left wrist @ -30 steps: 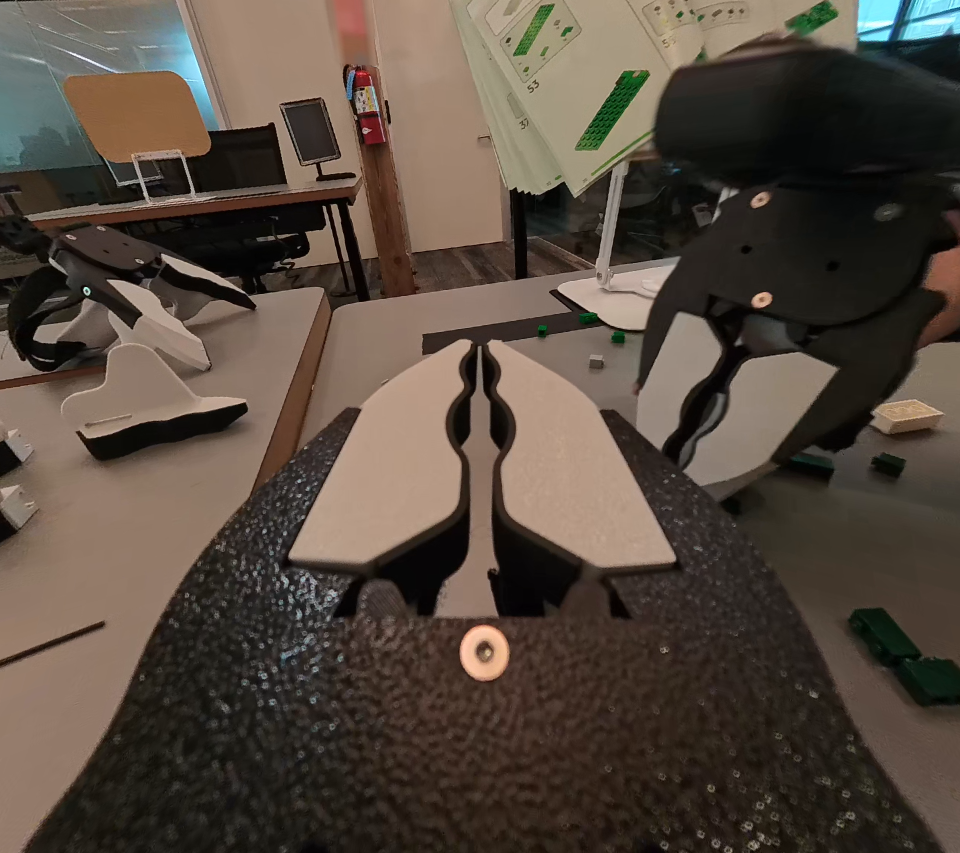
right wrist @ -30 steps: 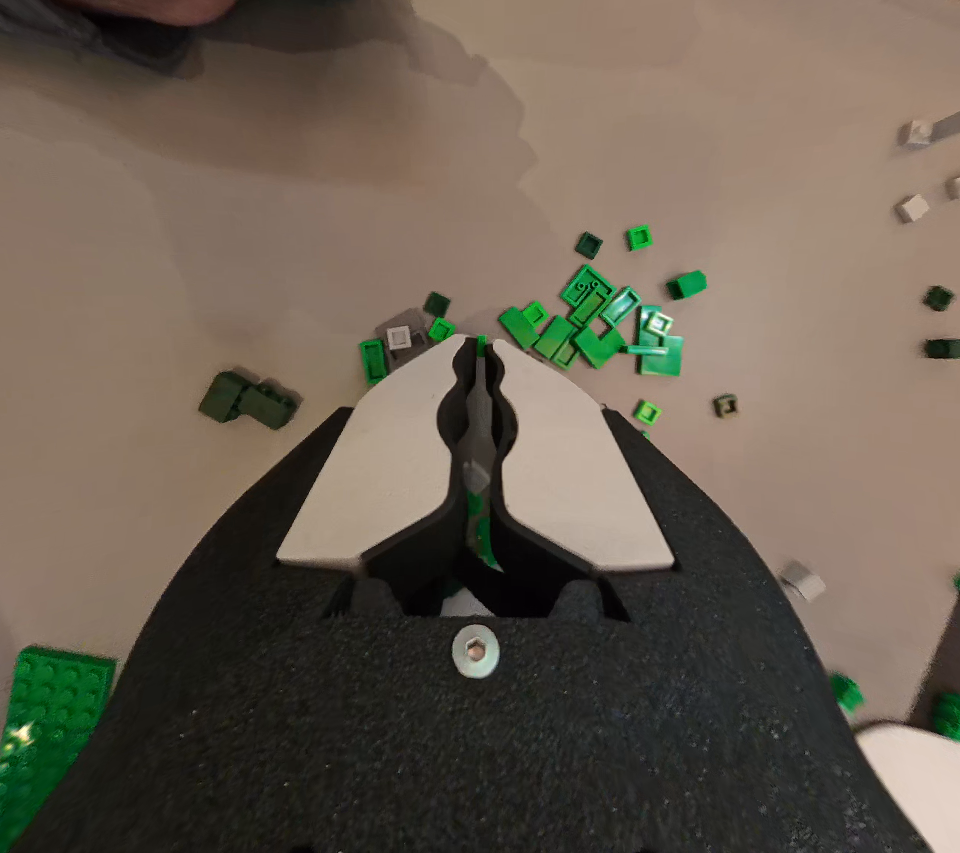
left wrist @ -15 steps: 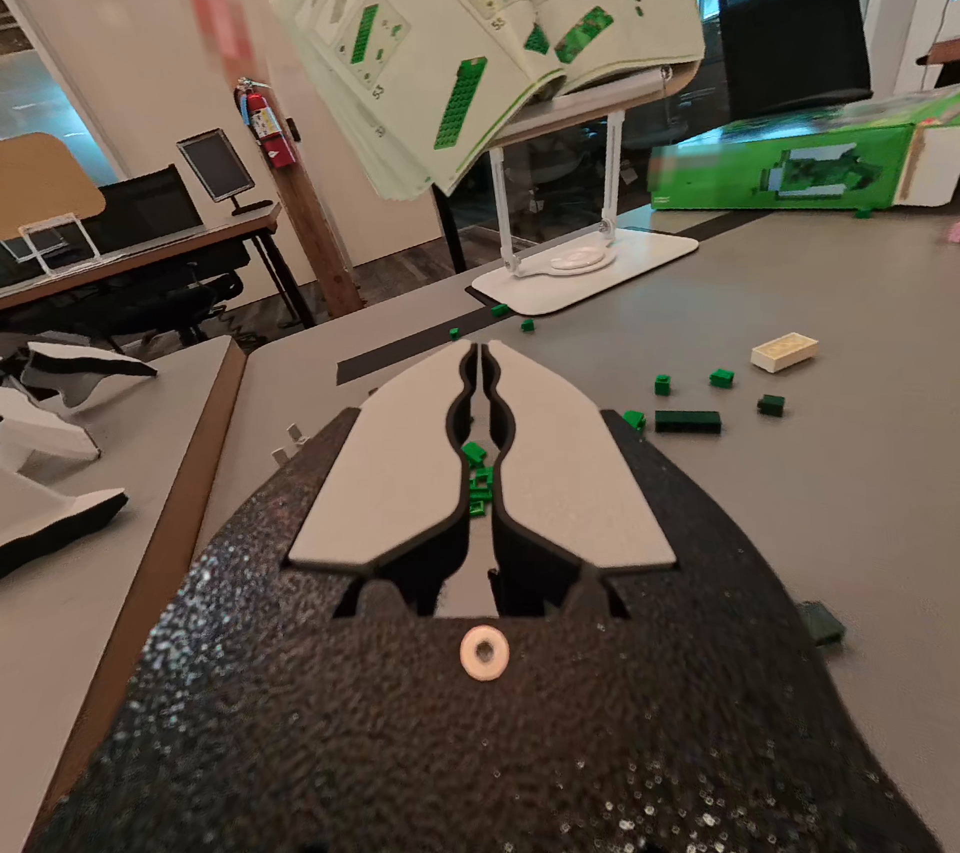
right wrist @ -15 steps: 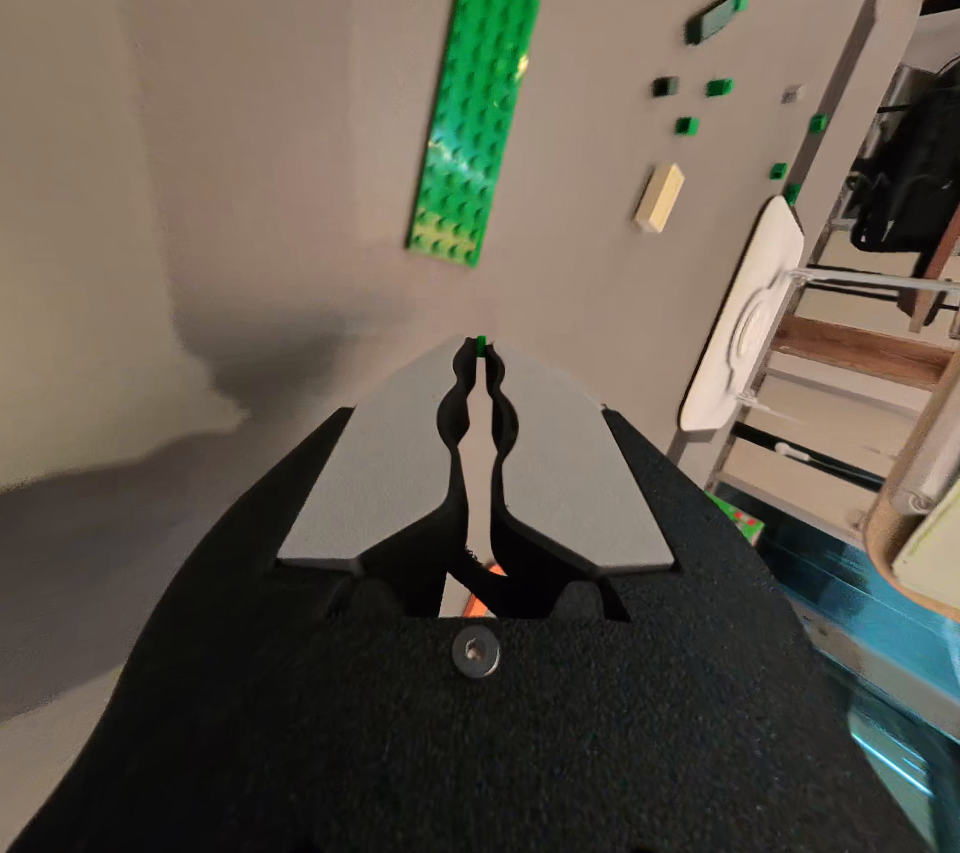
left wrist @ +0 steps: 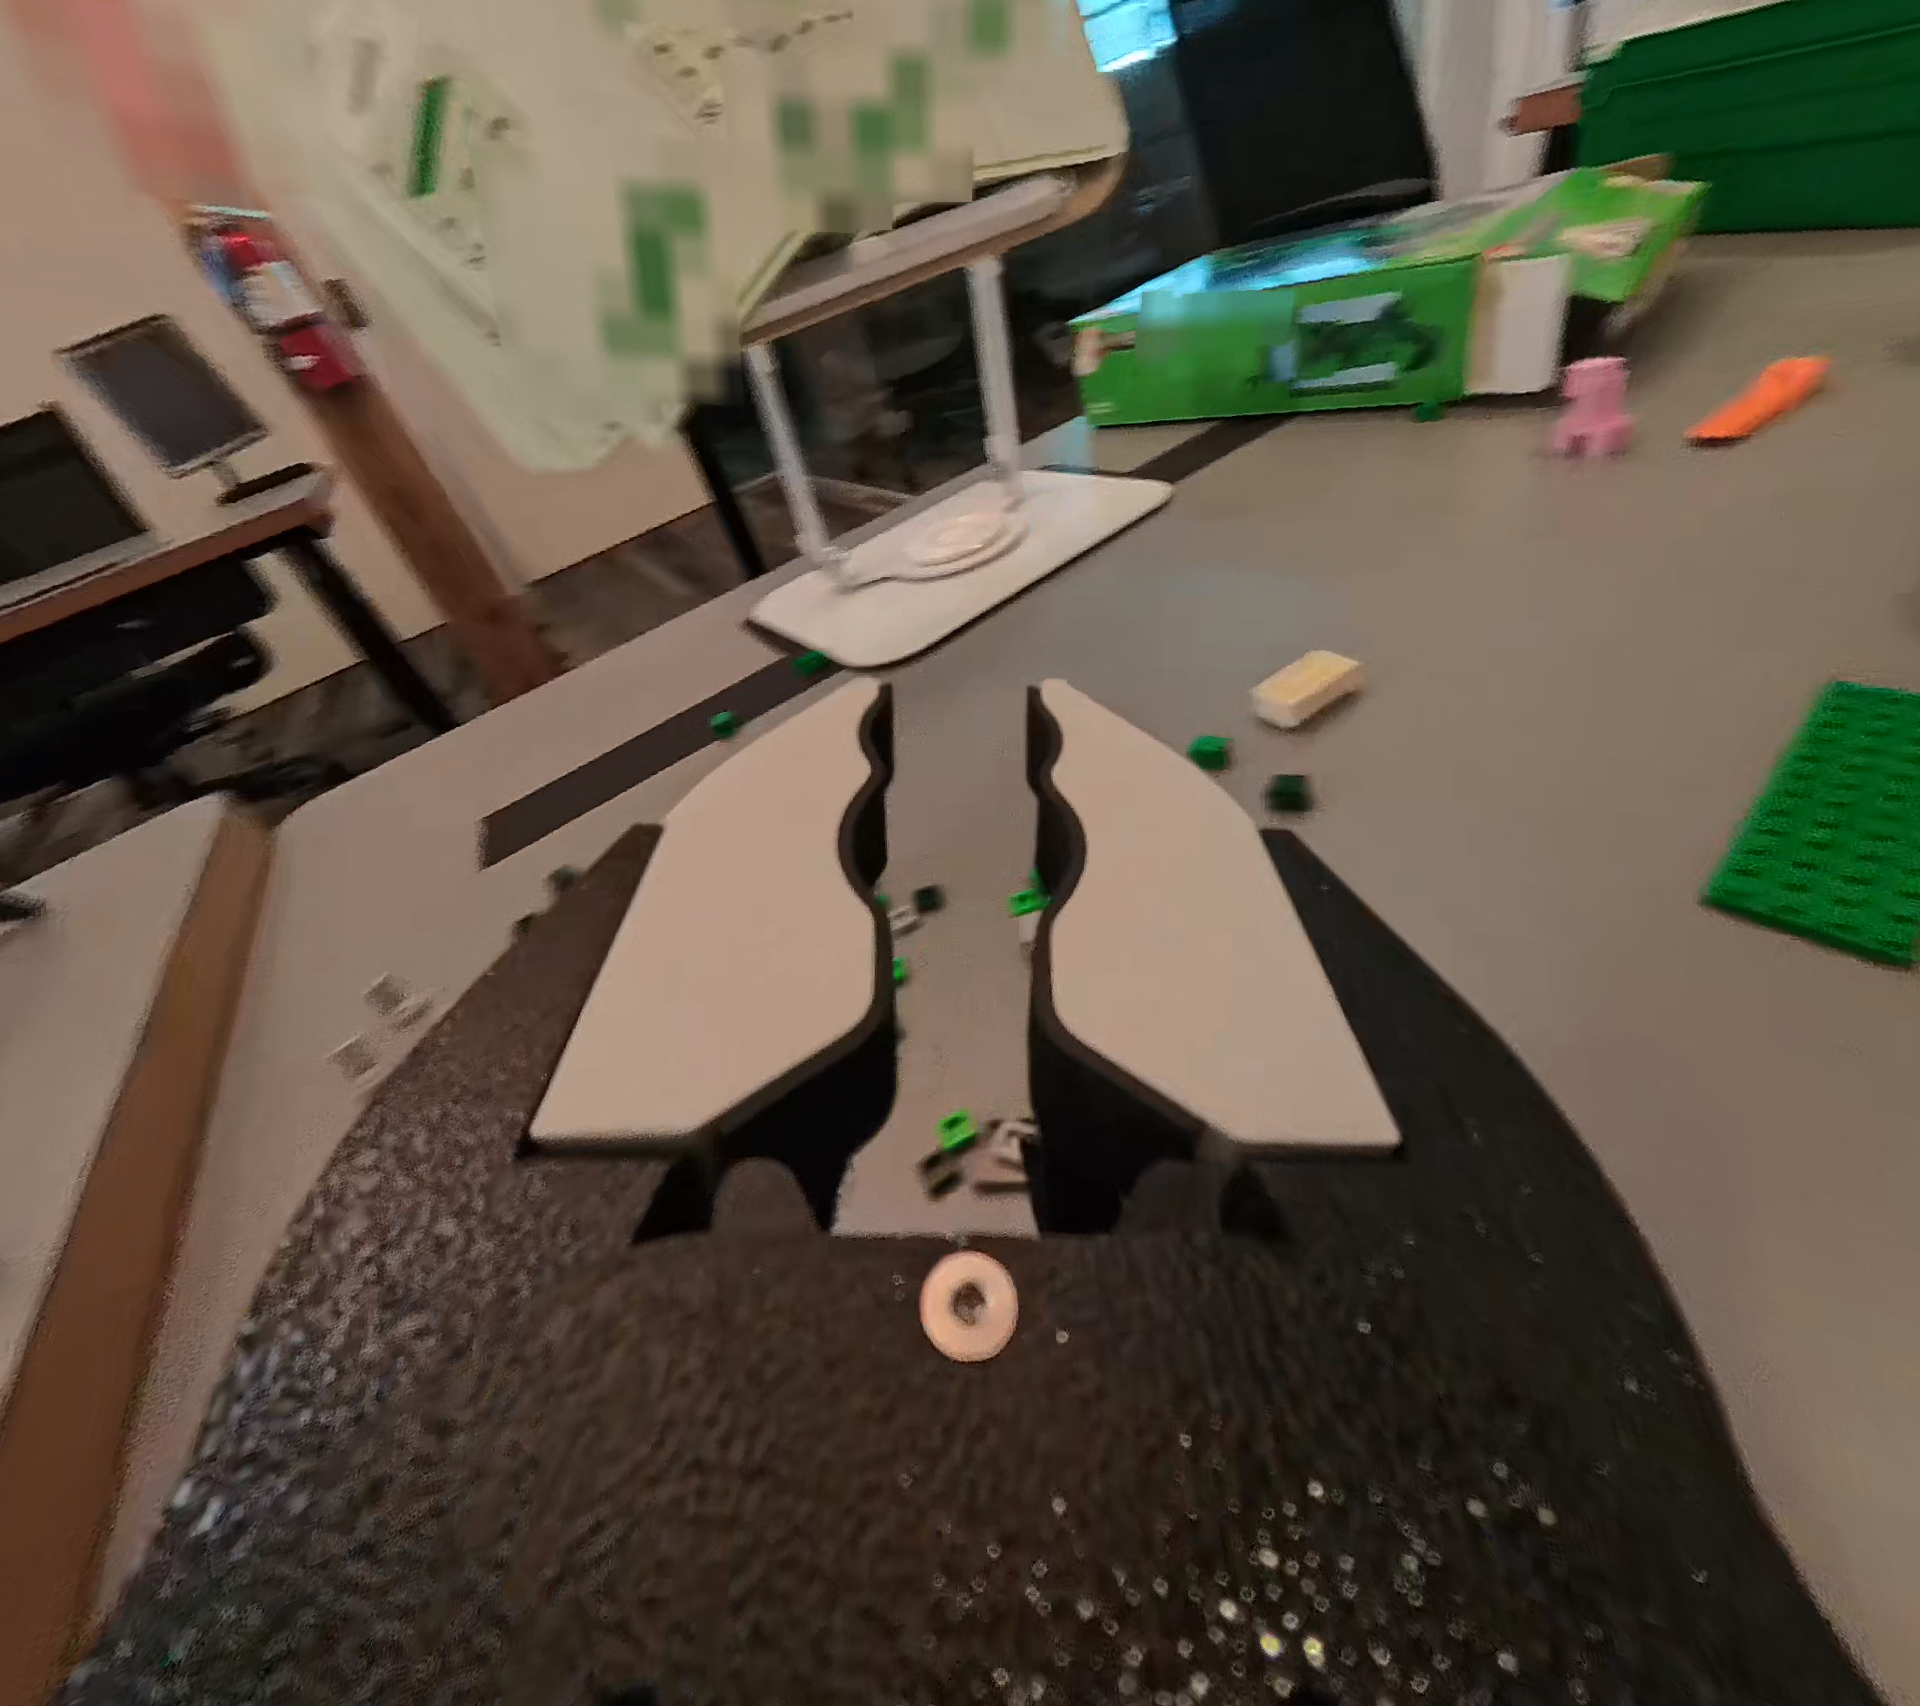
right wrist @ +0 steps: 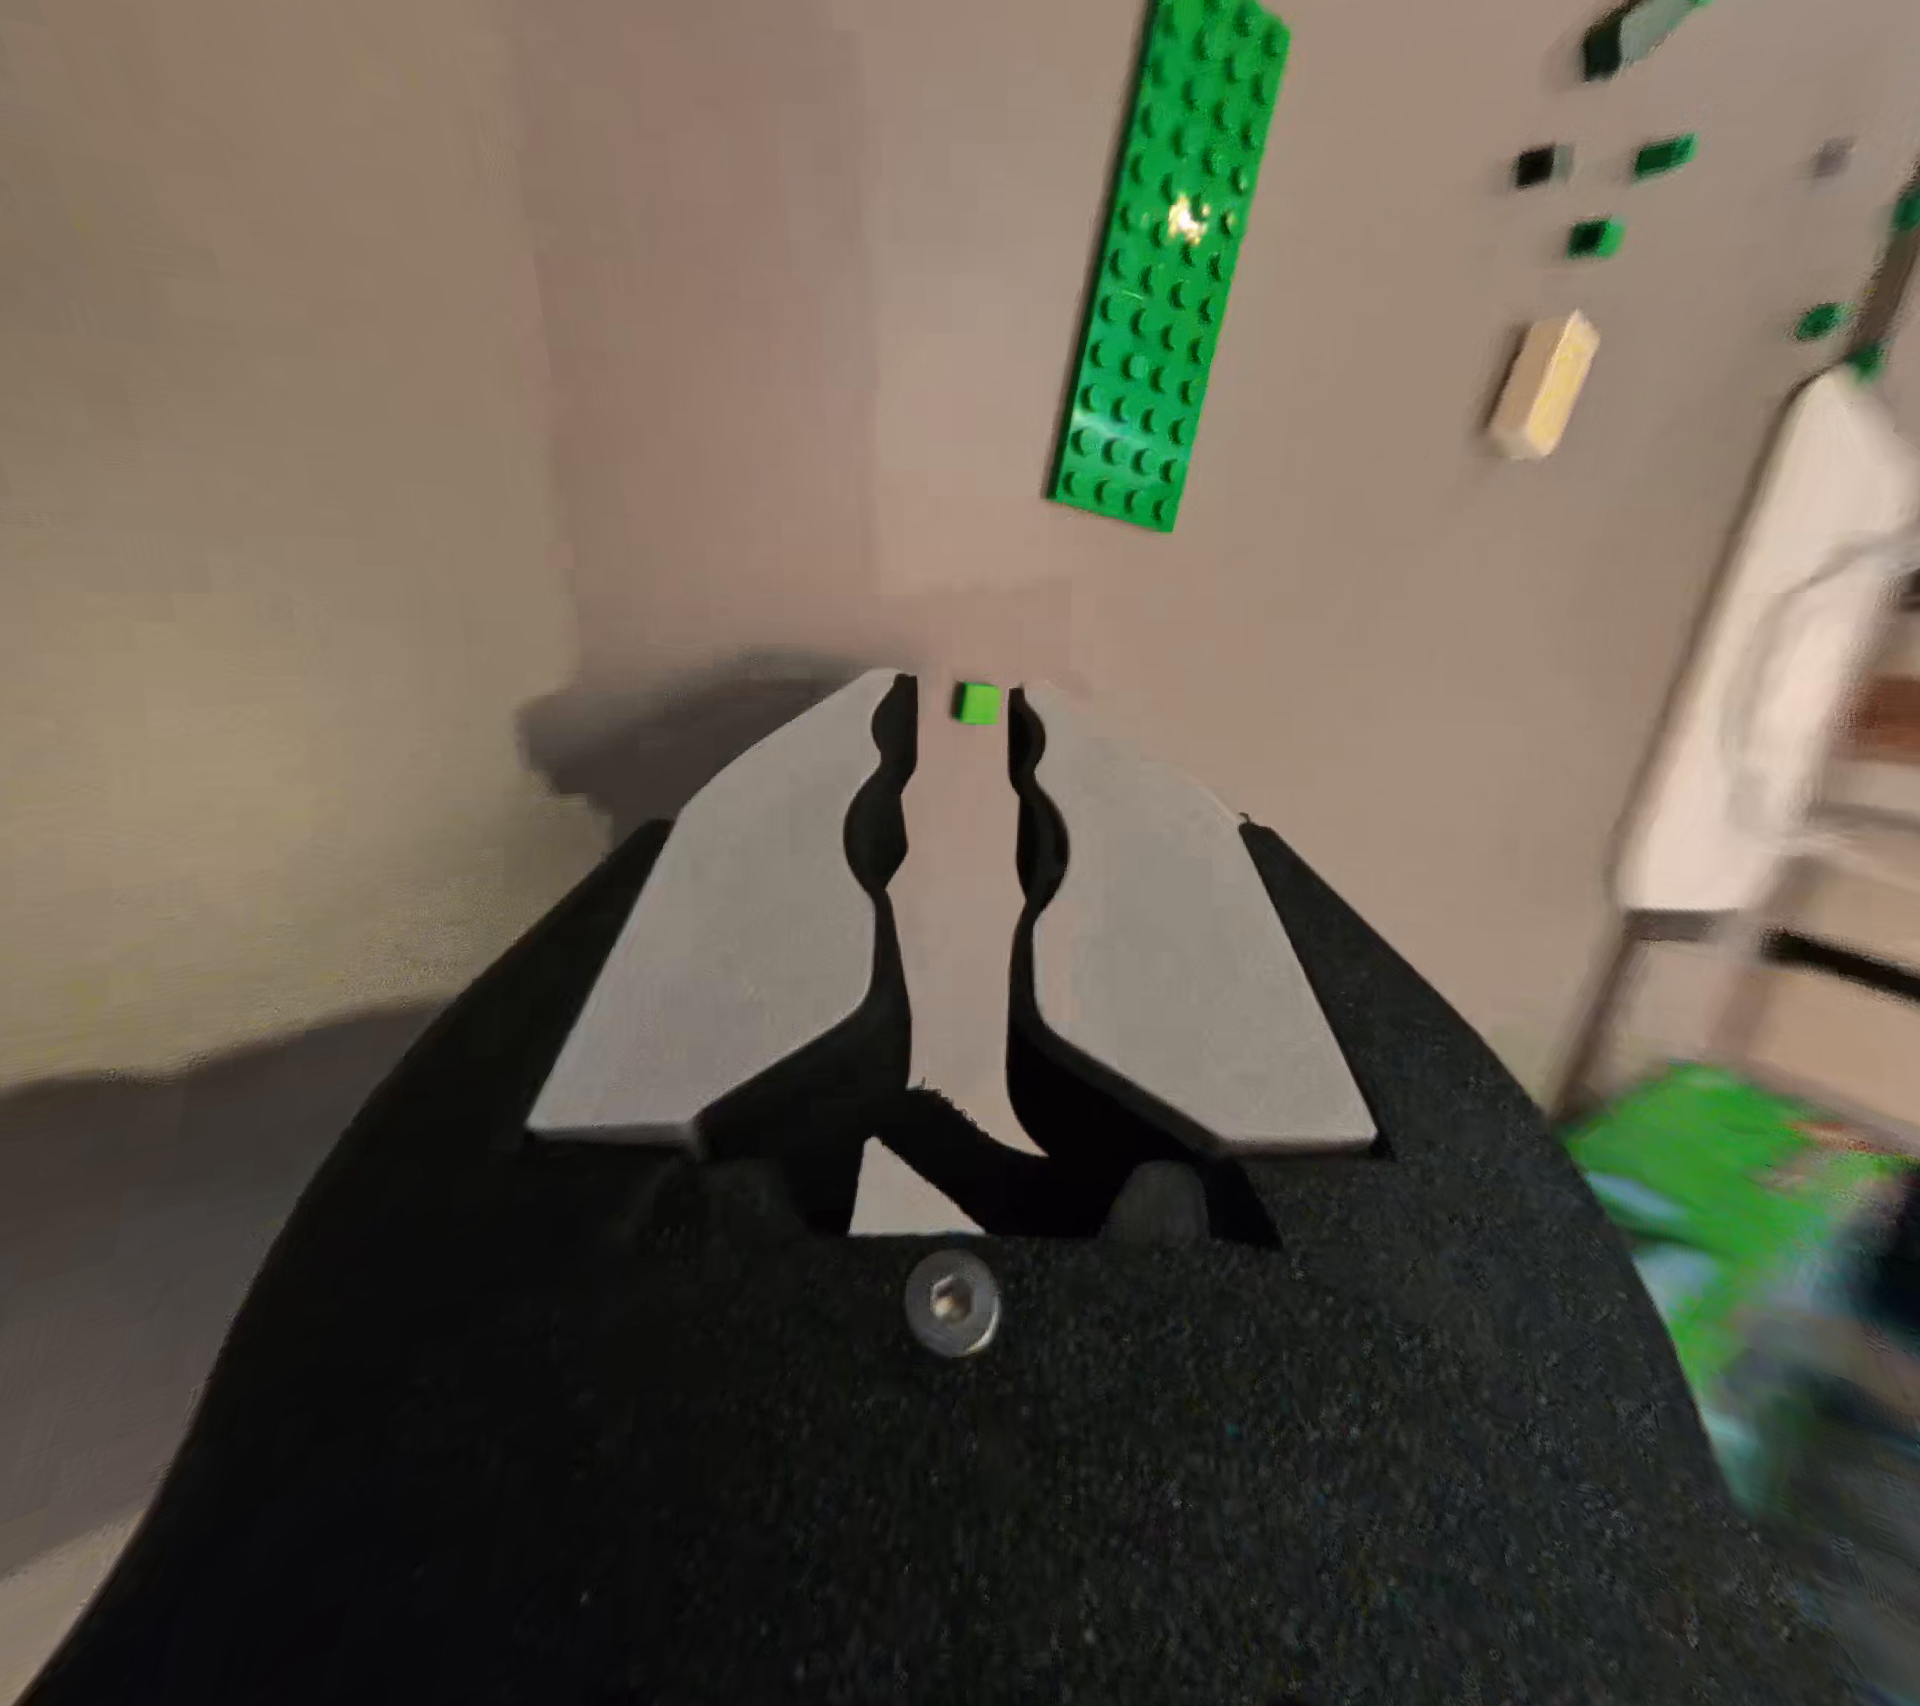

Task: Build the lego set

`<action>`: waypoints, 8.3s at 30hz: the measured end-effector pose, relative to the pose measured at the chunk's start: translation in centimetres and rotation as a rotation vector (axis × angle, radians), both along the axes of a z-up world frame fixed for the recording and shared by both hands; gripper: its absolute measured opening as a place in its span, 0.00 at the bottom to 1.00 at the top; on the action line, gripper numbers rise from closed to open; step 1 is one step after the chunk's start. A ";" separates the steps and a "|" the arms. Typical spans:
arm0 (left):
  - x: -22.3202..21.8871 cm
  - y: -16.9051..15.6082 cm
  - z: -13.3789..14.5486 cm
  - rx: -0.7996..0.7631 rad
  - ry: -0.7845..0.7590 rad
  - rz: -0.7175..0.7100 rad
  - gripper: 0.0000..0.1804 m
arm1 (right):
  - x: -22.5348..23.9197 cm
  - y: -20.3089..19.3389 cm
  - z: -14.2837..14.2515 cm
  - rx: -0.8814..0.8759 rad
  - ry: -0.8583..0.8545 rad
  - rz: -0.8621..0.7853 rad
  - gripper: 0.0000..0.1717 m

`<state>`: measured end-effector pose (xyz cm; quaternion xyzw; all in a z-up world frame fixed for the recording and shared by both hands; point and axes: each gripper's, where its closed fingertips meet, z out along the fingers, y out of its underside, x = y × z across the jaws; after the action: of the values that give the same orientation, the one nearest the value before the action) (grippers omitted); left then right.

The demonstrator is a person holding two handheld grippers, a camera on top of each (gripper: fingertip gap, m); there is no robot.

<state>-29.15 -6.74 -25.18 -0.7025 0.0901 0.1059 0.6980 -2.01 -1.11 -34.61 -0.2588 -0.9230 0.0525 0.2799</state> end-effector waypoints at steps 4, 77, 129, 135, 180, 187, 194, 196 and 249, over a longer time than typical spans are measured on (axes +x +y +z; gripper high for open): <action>5.3 0.7 -0.4 -0.046 -0.016 -0.253 0.20 | 0.0 -0.3 0.8 -0.400 -0.039 -0.215 0.14; 19.6 2.2 -10.5 -0.717 0.119 -0.796 0.17 | -4.1 -1.3 0.3 -0.559 -0.045 -0.140 0.04; 18.6 2.9 -7.4 -0.567 -0.091 -0.806 0.13 | -8.2 5.4 1.7 -0.470 0.381 -0.643 0.24; 17.1 2.7 -6.2 -0.454 -0.056 -0.739 0.16 | -11.6 7.9 -0.4 -0.461 0.217 -0.785 0.28; 17.6 4.3 -10.8 -0.899 0.104 -0.682 0.18 | -4.6 -2.3 -0.7 -0.593 0.033 -0.549 0.09; 17.4 4.0 -10.7 -0.922 0.084 -0.676 0.27 | -5.0 -2.3 -1.0 -0.533 0.055 -0.605 0.04; 18.4 2.1 -8.9 -0.677 0.211 -0.727 0.26 | -5.0 -1.9 -0.9 -0.476 0.124 -0.559 0.01; 18.6 1.7 -9.3 -0.669 0.270 -0.726 0.24 | -4.9 -2.2 -0.6 -0.513 0.129 -0.521 0.08; 21.0 2.0 -2.3 -0.513 -0.489 -0.948 0.01 | -5.6 -4.4 8.4 -0.316 0.552 0.004 0.10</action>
<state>-8.11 -4.70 -27.48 -0.7358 0.2533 -0.4079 0.4776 -7.59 -5.53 -26.18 -0.2734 -0.7930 0.2640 0.4761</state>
